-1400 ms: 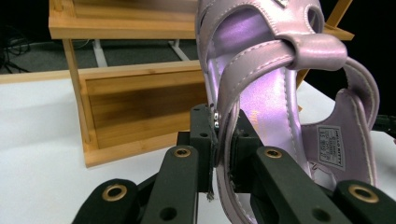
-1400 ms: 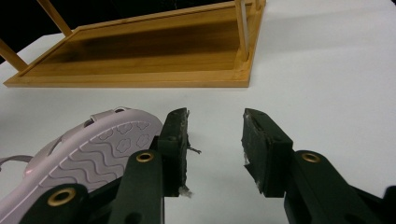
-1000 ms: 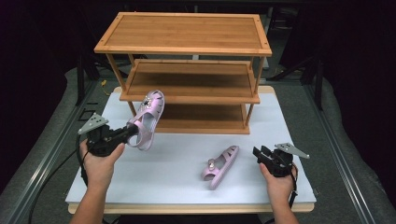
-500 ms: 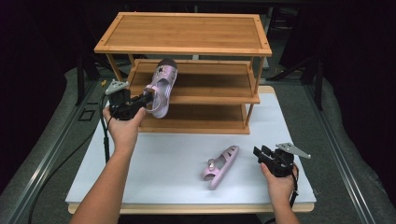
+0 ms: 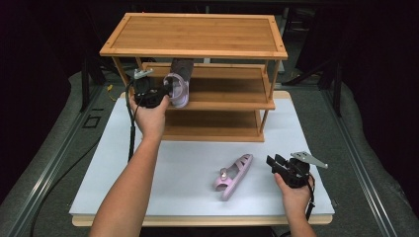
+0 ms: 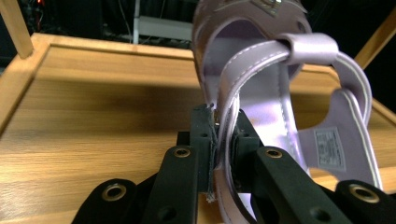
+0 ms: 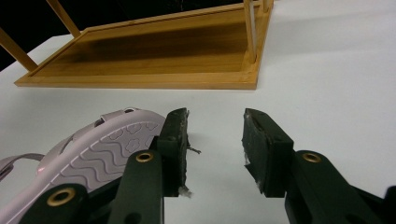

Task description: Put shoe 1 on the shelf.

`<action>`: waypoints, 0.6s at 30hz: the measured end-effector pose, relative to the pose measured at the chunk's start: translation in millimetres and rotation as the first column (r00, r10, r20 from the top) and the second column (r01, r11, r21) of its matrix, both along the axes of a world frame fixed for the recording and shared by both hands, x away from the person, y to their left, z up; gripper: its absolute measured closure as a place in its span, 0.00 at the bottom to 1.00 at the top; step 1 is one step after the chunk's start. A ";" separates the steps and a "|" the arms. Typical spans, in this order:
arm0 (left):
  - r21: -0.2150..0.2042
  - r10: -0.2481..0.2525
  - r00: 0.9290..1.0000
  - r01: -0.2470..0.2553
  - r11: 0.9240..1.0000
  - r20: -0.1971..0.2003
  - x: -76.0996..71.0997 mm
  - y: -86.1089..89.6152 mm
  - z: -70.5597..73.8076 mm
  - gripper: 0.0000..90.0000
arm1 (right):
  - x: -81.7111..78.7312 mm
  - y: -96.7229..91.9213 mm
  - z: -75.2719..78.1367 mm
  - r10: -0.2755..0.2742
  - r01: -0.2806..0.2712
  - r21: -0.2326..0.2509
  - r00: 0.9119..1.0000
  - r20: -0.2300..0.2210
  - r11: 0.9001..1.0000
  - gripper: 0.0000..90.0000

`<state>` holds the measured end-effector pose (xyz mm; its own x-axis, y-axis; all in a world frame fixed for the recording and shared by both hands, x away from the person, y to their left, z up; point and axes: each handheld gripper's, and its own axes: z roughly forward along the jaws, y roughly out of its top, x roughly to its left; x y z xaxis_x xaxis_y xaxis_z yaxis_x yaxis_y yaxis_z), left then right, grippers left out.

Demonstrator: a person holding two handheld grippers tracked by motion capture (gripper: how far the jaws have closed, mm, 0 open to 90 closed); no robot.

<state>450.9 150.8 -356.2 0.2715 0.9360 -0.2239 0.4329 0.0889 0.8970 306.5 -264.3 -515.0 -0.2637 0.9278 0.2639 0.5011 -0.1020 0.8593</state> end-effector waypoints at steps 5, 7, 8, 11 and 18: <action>-0.006 0.019 1.000 -0.019 1.000 -0.018 11.6 -1.5 -1.5 0.92 | -0.8 0.0 -0.6 0.005 -0.005 0.006 1.000 -0.006 1.000 0.67; -0.008 0.020 1.000 -0.020 1.000 -0.019 15.4 -3.0 -0.4 0.92 | -0.6 -0.1 -0.8 0.006 -0.006 0.006 1.000 -0.008 1.000 0.67; -0.001 0.020 1.000 -0.020 1.000 -0.017 17.2 -4.4 0.0 0.92 | -0.8 -0.7 -0.5 0.007 -0.007 0.005 1.000 -0.014 1.000 0.67; -0.004 0.019 1.000 -0.019 1.000 -0.025 21.9 -6.3 -0.8 0.92 | -0.2 -1.0 -1.8 -0.002 0.002 0.017 1.000 -0.004 1.000 0.67; -0.063 0.000 0.999 -0.002 0.998 -0.038 28.3 -5.8 -0.8 0.88 | -1.4 -1.7 -1.9 -0.004 0.004 0.021 1.000 -0.012 1.000 0.67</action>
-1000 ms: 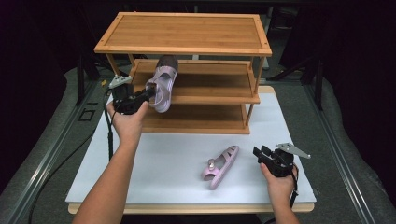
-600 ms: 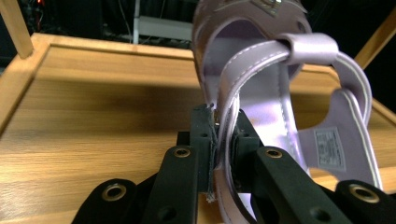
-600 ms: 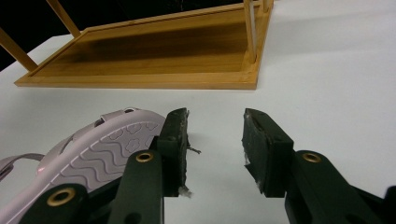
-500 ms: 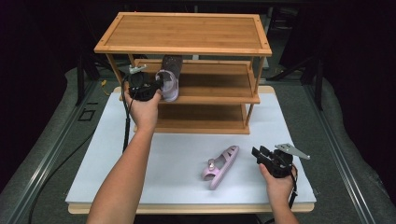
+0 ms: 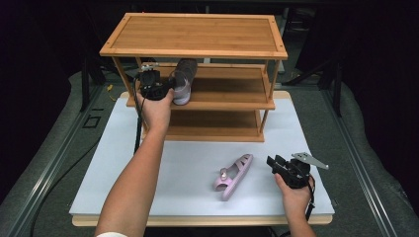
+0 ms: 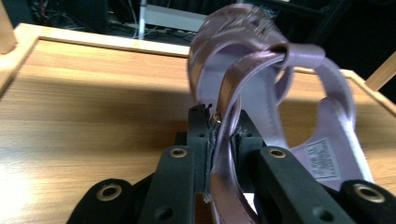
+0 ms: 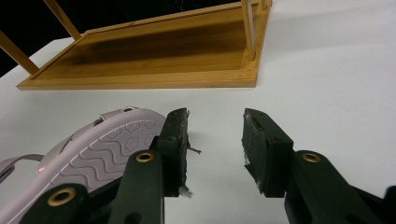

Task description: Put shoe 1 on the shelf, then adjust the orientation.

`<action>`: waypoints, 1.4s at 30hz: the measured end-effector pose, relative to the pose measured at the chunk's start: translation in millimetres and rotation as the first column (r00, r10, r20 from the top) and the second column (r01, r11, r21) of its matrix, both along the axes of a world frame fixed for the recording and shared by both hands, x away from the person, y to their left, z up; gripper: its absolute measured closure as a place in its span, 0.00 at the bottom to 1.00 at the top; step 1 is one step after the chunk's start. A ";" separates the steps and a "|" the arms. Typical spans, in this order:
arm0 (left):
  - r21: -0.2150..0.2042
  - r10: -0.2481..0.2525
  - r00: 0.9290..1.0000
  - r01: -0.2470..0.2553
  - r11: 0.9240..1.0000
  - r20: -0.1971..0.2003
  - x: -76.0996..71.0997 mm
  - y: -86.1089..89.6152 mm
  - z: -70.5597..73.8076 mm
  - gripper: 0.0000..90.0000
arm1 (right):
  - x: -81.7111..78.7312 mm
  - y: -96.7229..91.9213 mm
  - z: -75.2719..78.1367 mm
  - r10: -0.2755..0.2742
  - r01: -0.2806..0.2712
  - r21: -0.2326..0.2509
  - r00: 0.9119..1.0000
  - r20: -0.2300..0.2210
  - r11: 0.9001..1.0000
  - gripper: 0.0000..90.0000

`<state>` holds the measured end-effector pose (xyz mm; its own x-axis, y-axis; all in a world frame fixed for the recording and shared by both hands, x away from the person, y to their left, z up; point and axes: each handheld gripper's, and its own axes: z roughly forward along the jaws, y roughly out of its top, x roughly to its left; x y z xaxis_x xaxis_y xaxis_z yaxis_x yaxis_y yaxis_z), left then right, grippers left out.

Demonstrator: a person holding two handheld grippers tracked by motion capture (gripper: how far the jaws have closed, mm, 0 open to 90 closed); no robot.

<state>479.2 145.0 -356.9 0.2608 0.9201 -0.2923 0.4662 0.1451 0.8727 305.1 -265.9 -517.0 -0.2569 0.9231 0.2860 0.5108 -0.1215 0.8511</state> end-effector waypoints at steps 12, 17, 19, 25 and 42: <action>-0.033 -0.036 0.999 0.037 0.999 0.018 11.9 7.8 1.3 0.71 | -1.0 -1.2 -1.6 -0.005 0.005 0.005 1.000 -0.006 1.000 0.67; -0.016 -0.043 0.999 0.043 0.999 0.015 7.2 12.9 3.8 0.62 | -1.7 -1.4 -1.5 -0.007 0.007 0.006 1.000 -0.004 1.000 0.67; -0.018 -0.046 0.998 0.047 0.999 0.032 2.4 14.2 6.6 0.61 | -2.0 -0.9 -1.1 -0.007 0.007 0.005 1.000 -0.002 1.000 0.67; -0.048 -0.087 0.994 0.090 0.995 0.063 -16.4 19.7 9.5 0.55 | -2.4 2.2 0.9 -0.001 0.002 -0.014 1.000 0.022 1.000 0.66; 0.033 -0.252 0.967 0.251 0.967 0.043 -106.5 51.9 -31.1 0.55 | -11.8 41.2 26.0 0.155 -0.149 -0.179 0.988 0.021 0.972 0.74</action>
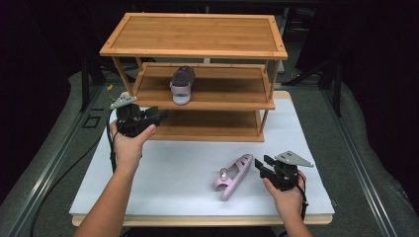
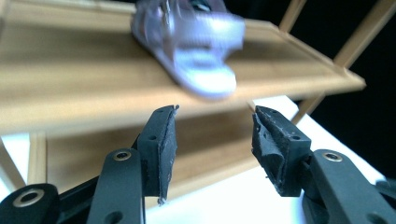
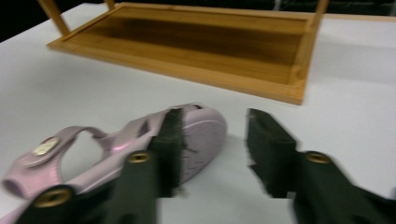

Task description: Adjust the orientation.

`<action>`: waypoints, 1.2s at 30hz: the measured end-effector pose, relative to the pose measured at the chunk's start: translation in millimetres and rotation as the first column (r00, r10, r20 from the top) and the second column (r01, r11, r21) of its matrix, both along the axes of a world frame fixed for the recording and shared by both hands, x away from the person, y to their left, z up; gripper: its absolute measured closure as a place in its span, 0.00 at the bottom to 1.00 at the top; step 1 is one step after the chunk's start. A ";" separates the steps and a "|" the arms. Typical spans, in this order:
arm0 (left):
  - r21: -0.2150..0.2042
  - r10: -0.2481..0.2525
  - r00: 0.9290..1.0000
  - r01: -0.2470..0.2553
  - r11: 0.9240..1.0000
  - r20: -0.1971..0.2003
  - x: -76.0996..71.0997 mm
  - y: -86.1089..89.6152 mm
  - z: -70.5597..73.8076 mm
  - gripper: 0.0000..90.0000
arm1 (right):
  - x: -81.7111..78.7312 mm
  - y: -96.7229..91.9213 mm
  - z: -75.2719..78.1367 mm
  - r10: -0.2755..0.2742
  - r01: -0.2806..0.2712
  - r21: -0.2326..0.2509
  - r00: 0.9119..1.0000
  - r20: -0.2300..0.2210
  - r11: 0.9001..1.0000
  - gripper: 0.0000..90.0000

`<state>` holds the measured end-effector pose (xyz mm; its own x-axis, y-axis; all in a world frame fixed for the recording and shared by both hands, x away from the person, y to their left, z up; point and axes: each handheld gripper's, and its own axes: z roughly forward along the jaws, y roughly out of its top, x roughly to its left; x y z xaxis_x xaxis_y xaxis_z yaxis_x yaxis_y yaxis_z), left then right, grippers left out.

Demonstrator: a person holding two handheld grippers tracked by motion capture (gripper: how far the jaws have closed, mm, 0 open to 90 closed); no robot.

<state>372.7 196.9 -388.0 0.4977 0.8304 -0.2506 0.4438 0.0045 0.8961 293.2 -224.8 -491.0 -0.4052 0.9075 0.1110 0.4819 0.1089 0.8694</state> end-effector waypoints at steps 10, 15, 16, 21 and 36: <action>0.025 -0.071 0.997 0.072 0.997 -0.023 -25.9 10.3 -38.3 0.57 | -18.1 24.6 4.1 0.089 -0.089 -0.059 0.996 -0.011 0.994 0.92; 0.070 -0.087 0.996 0.088 0.994 -0.013 -39.1 19.9 -49.6 0.59 | -19.8 33.3 -0.3 0.116 -0.117 -0.056 0.993 -0.021 0.992 0.93; 0.080 -0.086 0.996 0.086 0.993 -0.013 -40.0 22.0 -51.2 0.59 | -19.8 35.2 0.5 0.101 -0.102 -0.066 0.995 -0.014 0.993 0.92; 0.054 -0.074 0.997 0.075 0.996 -0.021 -43.1 33.5 -56.6 0.60 | -11.6 42.7 5.1 0.101 -0.100 -0.074 0.995 -0.002 0.992 0.90; 0.034 -0.046 0.998 0.047 0.998 -0.039 -43.0 43.4 -62.2 0.59 | -24.2 17.3 -7.1 0.054 -0.058 -0.058 0.996 -0.069 0.997 0.92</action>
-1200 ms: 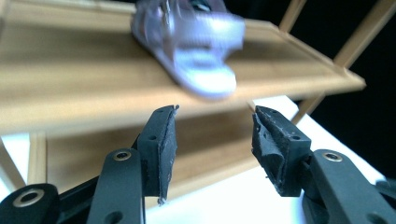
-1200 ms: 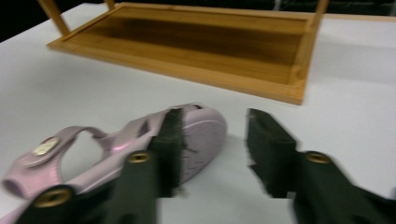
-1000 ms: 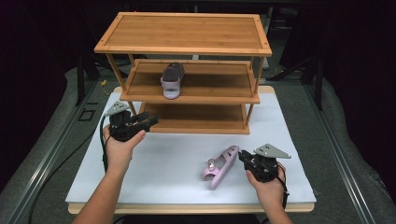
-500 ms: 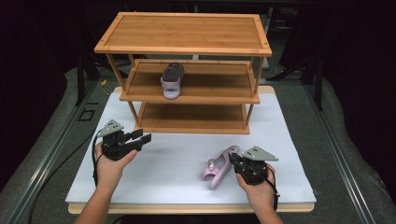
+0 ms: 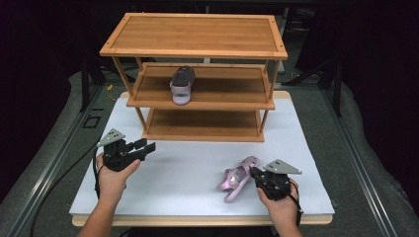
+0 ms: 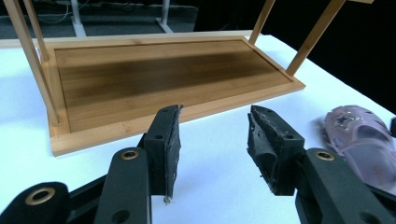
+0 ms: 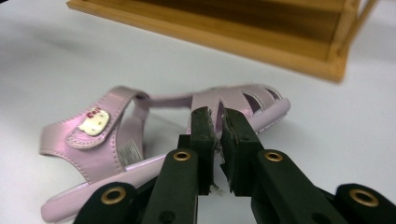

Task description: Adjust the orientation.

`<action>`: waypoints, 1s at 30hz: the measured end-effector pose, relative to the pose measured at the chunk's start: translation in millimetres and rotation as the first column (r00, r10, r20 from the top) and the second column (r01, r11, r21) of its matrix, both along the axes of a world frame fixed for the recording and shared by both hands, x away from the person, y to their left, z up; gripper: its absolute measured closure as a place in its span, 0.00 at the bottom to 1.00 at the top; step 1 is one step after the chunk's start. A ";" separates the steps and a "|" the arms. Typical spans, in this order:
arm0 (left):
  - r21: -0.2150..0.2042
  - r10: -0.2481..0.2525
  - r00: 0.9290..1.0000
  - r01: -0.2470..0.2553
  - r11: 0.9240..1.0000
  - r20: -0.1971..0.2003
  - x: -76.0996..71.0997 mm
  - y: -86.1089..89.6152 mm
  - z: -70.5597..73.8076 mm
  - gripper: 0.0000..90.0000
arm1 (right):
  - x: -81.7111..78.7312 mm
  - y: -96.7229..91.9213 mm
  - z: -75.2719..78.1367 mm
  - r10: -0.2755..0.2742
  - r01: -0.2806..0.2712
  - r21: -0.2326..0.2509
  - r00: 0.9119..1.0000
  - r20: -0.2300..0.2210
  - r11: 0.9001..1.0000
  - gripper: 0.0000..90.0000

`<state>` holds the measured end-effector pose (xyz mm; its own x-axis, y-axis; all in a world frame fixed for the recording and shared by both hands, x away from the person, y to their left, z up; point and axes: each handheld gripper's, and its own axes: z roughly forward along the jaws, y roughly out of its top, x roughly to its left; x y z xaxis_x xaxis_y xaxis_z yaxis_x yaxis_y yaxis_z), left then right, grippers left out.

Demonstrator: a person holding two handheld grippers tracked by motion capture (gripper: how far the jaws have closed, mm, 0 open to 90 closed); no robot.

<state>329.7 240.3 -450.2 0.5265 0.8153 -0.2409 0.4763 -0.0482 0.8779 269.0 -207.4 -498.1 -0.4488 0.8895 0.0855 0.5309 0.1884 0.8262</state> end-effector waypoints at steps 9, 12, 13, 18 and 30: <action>-0.011 0.002 1.000 -0.002 1.000 -0.003 -0.2 0.9 0.4 0.59 | -1.6 -33.7 -24.6 -0.063 0.078 0.090 0.985 -0.159 0.993 0.99; -0.012 0.007 1.000 -0.007 1.000 -0.005 -0.3 2.8 -0.5 0.59 | 4.9 -33.6 -26.5 -0.088 0.100 0.069 0.984 -0.157 0.993 1.00; -0.012 0.007 1.000 -0.007 1.000 -0.005 -0.3 2.8 -0.5 0.59 | 4.9 -33.6 -26.5 -0.088 0.100 0.069 0.984 -0.157 0.993 1.00; -0.009 0.010 1.000 -0.010 1.000 -0.007 0.6 4.4 -2.4 0.59 | 24.7 -31.6 -26.8 -0.079 0.089 0.065 0.986 -0.146 0.994 1.00; -0.013 0.024 1.000 -0.024 1.000 0.000 -3.0 9.5 -0.4 0.58 | 19.9 -49.6 -8.1 -0.085 0.098 0.126 0.991 -0.108 0.987 0.72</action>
